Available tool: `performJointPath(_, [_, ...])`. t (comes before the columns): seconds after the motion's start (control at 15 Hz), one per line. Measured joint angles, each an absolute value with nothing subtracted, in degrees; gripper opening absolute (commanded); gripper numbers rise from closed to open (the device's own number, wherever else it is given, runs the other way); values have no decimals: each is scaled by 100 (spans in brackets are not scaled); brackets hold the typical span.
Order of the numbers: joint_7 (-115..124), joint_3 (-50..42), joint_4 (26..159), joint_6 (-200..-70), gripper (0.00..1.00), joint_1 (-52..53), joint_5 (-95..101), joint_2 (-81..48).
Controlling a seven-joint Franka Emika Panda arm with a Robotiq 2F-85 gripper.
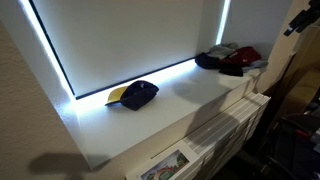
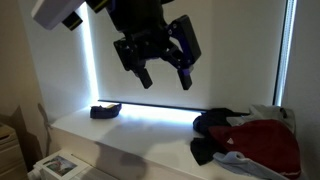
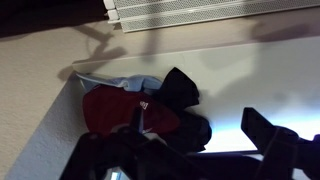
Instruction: Move the red cap to the left of the windowsill
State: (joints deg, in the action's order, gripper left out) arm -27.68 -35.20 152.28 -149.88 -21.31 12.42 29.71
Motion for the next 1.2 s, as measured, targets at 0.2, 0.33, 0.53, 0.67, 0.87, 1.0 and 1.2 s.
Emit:
performJointPath(0.2, [-2702, -3469, 15195, -15039, 100, -2131, 1241, 2888])
performJointPath(0.33, [-2580, -3391, 15193, -15313, 100, -2141, 1236, 2989])
performJointPath(0.53, [-2011, -3256, 14969, -16089, 100, -2146, 1179, 2962])
performJointPath(0.67, [-1635, -3222, 14587, -16571, 100, -2145, 1062, 2665])
performJointPath(0.87, [-1512, -3333, 13889, -16838, 100, -2011, 636, 1937])
performJointPath(1.0, [-2050, -3823, 13545, -16492, 100, -1338, 4, 1568])
performJointPath(1.2, [-3150, -4643, 13388, -15938, 100, -230, -1111, 1349])
